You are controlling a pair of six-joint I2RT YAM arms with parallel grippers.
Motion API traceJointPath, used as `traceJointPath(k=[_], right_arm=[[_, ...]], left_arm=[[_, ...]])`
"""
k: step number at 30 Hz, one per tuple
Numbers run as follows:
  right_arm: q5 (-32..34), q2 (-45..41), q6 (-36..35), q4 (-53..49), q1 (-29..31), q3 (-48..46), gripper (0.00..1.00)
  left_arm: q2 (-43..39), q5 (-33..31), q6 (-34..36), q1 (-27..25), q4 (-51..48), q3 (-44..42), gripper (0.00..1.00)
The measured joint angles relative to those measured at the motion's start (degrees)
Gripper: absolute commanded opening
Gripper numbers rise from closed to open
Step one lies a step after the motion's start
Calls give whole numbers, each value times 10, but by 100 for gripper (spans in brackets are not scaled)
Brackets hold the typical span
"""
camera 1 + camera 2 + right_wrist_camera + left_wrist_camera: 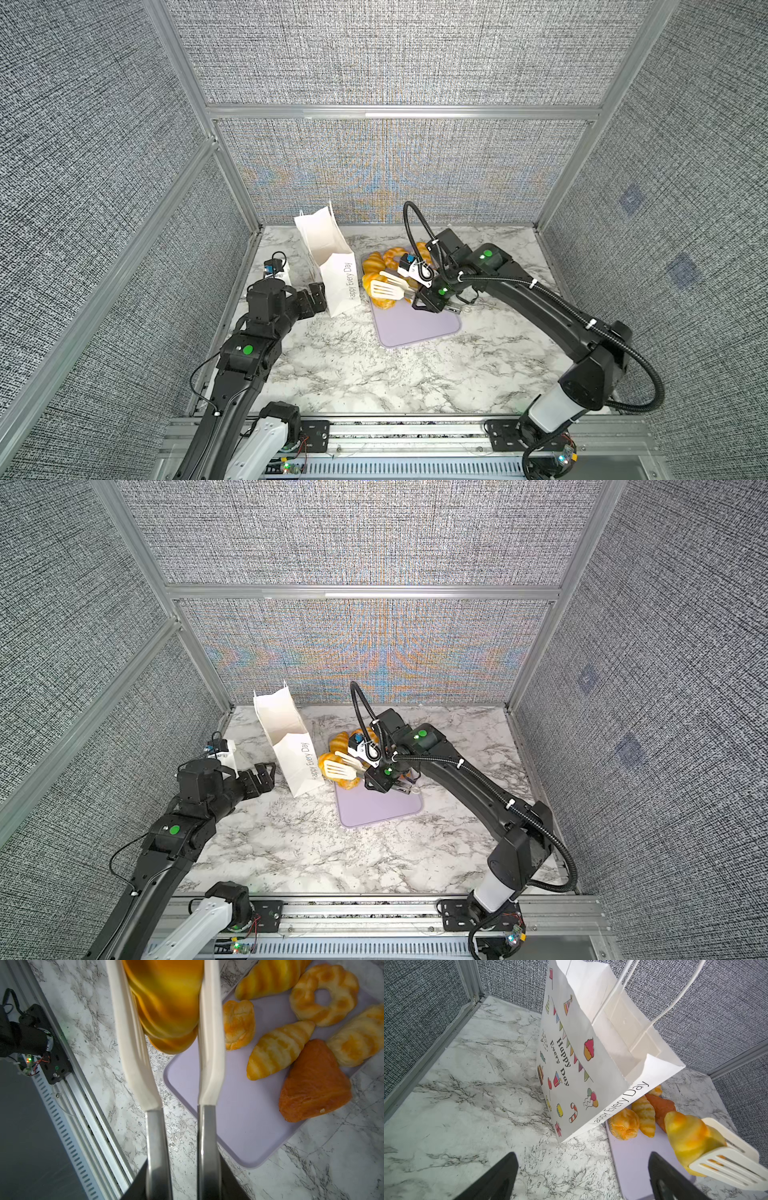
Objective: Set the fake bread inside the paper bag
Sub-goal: 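Carry the roll in the tongs over the bag opening with the right gripper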
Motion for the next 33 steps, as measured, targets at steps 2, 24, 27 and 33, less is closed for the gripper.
traceJointPath(k=[2,24,27,33], right_arm=[[-11,-2,3,-2,0,9,36],[-129,38,75,64,0,139,36],[-139,59,91,75,3,165,36],[-150,105,117,97,18,214,36]], left_arm=[[0,0,0,0,0,0,99],[7,9,12,0,-1,-14,99],[-4,18,13,-1,0,-22,99],[-23,19,13,-6,2,-40,99]])
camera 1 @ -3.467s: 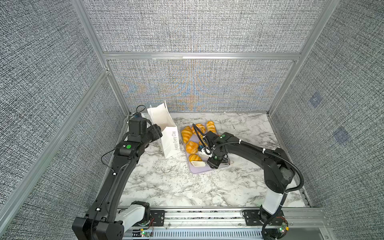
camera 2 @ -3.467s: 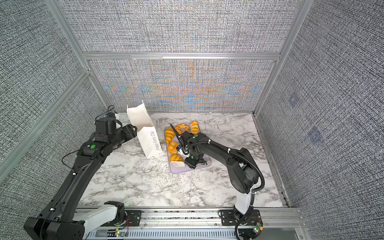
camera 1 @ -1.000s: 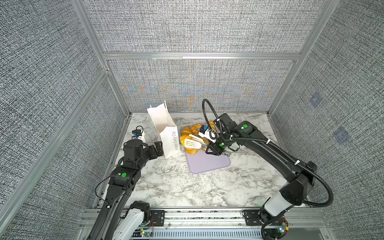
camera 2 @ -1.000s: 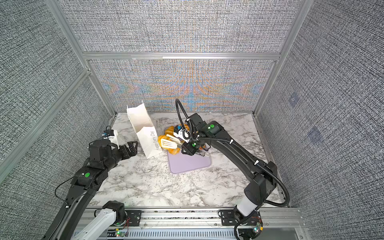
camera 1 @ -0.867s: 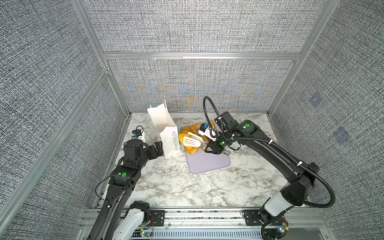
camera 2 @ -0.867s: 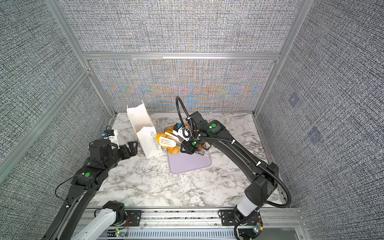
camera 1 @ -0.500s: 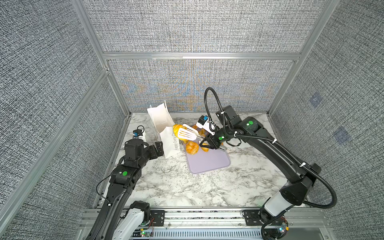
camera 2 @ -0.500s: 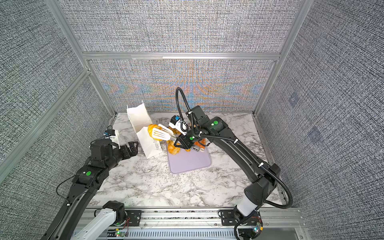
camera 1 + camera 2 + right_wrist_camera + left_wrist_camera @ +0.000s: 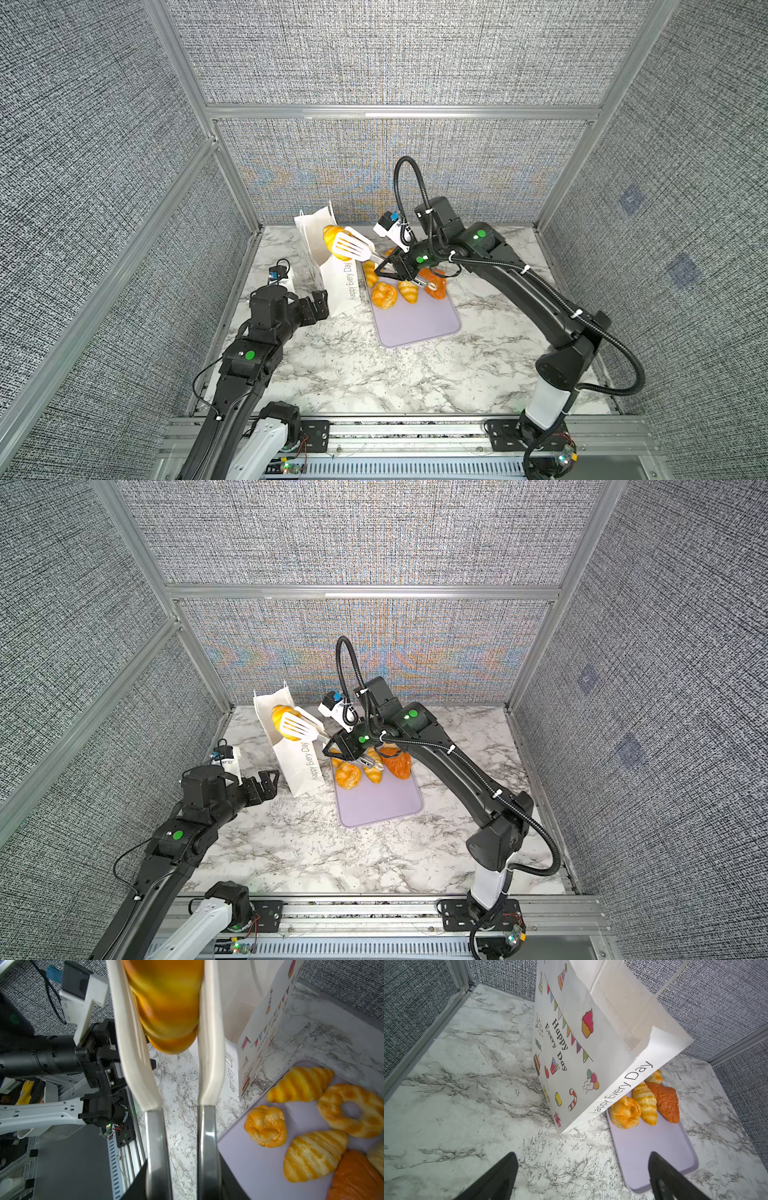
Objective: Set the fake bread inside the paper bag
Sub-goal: 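Carry the roll in the tongs over the bag opening with the right gripper, then open the tongs with the right gripper to drop the roll into the bag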
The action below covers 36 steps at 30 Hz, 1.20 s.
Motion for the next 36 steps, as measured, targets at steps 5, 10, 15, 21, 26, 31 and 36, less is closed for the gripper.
traceJointPath(k=[5,10,15,21,26,31,36], right_arm=[[2,40,27,14,7,35,36],[28,72,45,22,16,66,36],[58,105,51,20,23,103,36],[97,126,54,16,25,125,36],[119,134,55,15,30,133,37],[145,153,50,1,37,156,43],[163,164,43,-16,42,168,50]], left_arm=[[2,0,0,-5,1,-5,99],[4,0,0,-11,4,-8,99],[5,-2,0,-14,17,-15,99],[5,-4,0,-14,19,-15,99],[8,-11,0,-15,19,-13,99],[15,-18,0,-19,18,-7,99],[13,-30,0,-29,18,-4,99]])
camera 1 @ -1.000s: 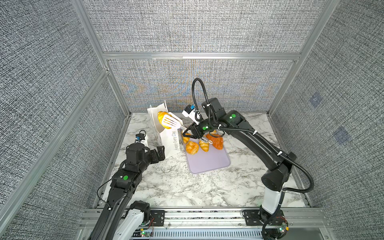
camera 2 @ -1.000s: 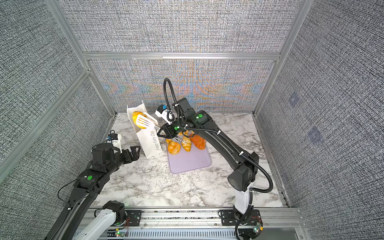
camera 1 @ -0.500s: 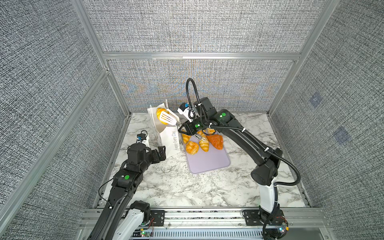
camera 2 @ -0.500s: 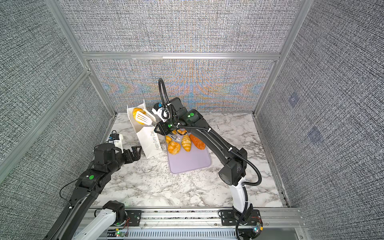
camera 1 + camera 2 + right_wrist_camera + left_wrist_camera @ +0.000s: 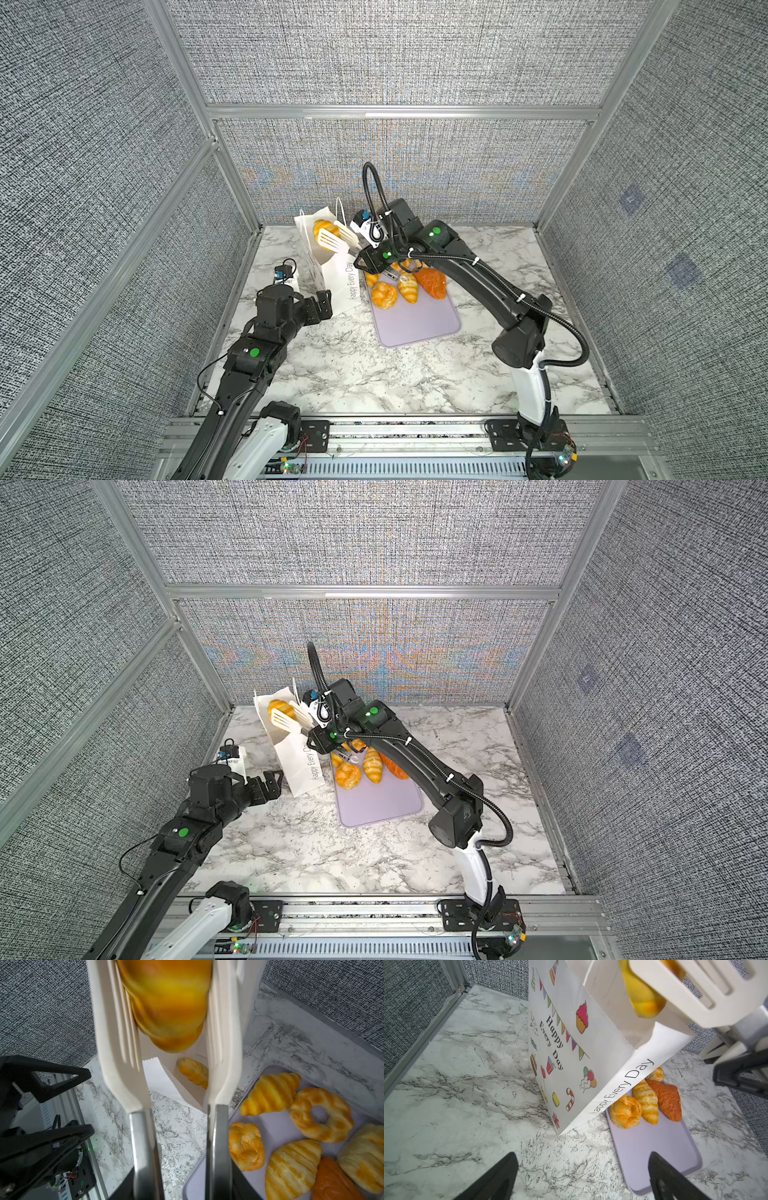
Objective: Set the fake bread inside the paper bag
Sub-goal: 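Open the tongs with the right gripper to drop the roll into the bag, then move the tongs back over the tray with right gripper while left arm reaches toward tray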
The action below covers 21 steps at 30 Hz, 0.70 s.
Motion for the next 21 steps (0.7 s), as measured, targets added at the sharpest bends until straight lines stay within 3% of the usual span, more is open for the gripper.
traceJointPath(k=[9,21], right_arm=[[21,-3,-3,-2,3,3,59],[25,-35,-15,-16,7,-2,59]], left_arm=[[-4,-33,0,-47,0,1,99],[-14,-111,-30,-133,1,-1,99]])
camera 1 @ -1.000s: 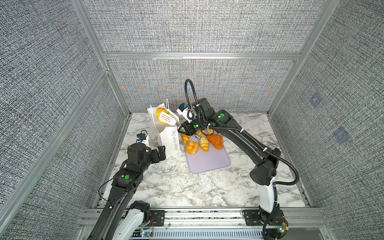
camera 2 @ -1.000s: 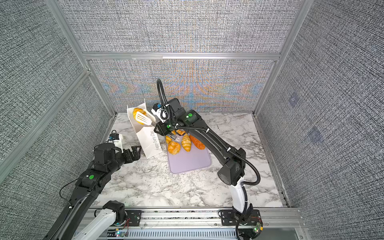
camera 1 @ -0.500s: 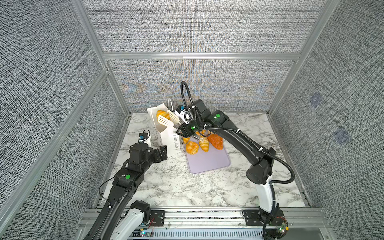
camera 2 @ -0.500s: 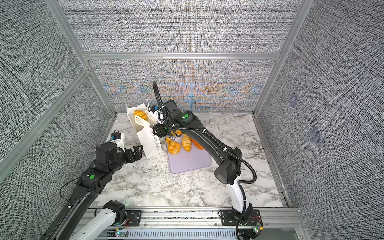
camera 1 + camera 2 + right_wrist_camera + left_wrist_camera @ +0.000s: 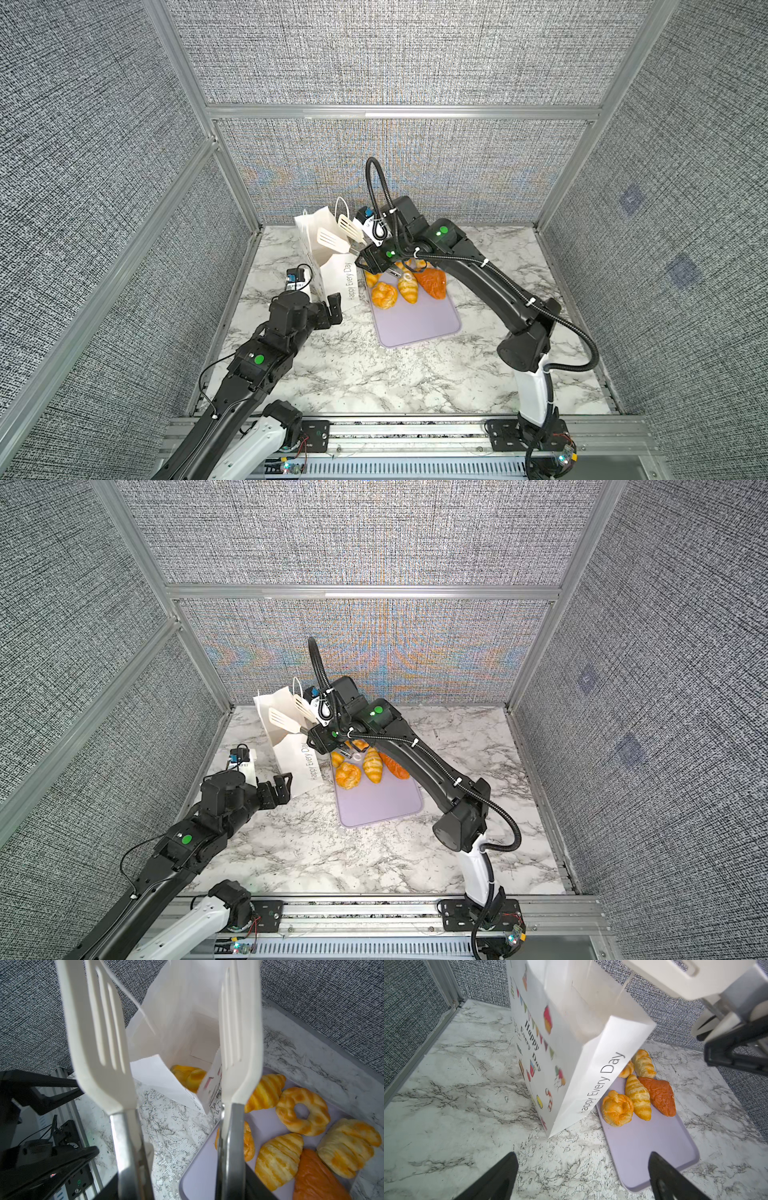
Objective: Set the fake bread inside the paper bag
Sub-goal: 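Move the tongs back over the tray with right gripper while left arm reaches toward tray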
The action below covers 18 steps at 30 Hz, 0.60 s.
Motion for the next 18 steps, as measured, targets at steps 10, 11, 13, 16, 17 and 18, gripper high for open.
traceJointPath(k=[10,11,13,16,17,18], right_arm=[[63,-139,-44,15,-2,-160,59],[72,-148,-46,15,-4,-173,59],[91,-173,-50,16,-8,-210,59],[109,-207,-49,18,-16,-261,59],[114,-217,-50,21,-20,-279,59],[119,-229,-48,22,-24,-298,59]], left_arm=[[60,-108,-28,-165,8,6,99],[66,-122,-33,-183,10,7,99],[78,-151,-44,-215,16,9,99],[94,-183,-62,-251,36,4,99],[99,-191,-67,-259,43,-1,99],[105,-196,-75,-268,52,-8,99]])
